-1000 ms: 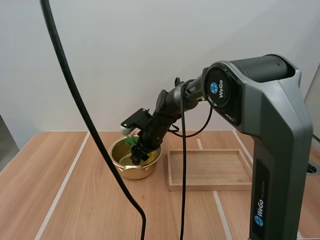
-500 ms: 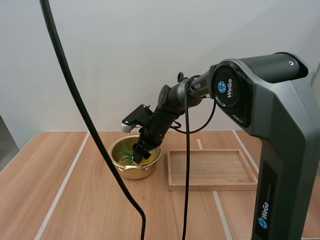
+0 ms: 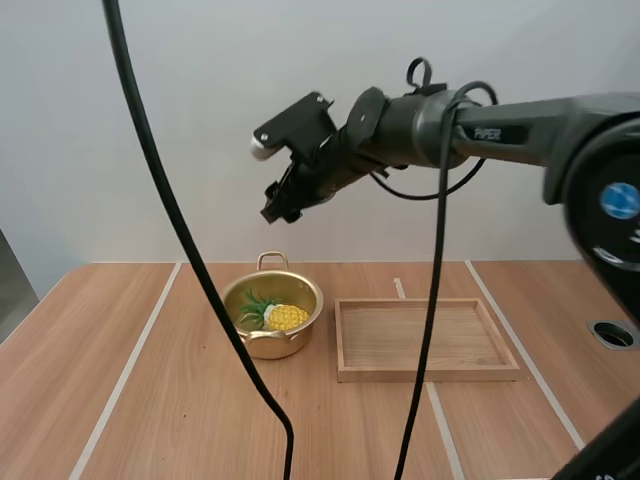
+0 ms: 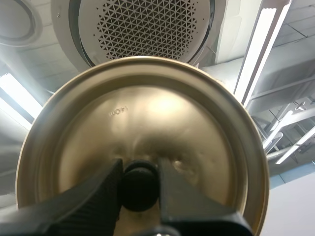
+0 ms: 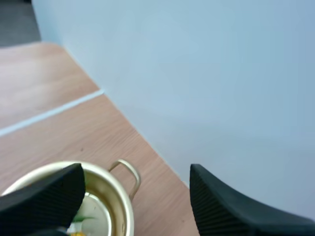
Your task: Open the pot, put the pineapple inside, and close it
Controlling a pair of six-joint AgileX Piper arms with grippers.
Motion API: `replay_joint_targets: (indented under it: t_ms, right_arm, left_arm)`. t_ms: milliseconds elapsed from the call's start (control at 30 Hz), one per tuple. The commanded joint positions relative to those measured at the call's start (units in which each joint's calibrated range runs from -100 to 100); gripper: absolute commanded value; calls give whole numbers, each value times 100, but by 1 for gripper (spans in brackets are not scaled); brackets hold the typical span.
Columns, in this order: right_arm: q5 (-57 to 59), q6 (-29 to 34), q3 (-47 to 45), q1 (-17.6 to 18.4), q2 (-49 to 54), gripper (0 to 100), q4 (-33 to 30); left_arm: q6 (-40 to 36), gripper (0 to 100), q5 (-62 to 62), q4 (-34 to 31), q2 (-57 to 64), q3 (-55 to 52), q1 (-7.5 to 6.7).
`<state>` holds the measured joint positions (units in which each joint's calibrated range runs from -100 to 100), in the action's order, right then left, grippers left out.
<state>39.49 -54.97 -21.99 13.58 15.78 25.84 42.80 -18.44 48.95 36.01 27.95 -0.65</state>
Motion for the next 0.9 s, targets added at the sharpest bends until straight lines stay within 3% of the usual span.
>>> replay_joint_targets:
  t_ms: [0, 200, 367, 667, 867]
  right_arm:
    - [-375, 535, -4, -180, 605, 100, -9]
    - [-517, 918, -4, -667, 1679, 100, -9]
    - [-517, 918, -4, -1071, 2428, 100, -9]
    - [-310, 918, -4, -1548, 3414, 100, -9]
    - [208, 1006, -4, -1688, 3752, 100, -9]
  left_arm:
    - [7, 0, -40, -234, -46, -431, -8]
    - [-184, 0, -805, -319, 44, -1595, -8]
    - [-469, 0, -1763, -881, 44, -2216, -8]
    - [-2062, 0, -3378, -2674, -1, -3197, -8]
    - [-2106, 0, -4253, -2739, -345, -3976, -8]
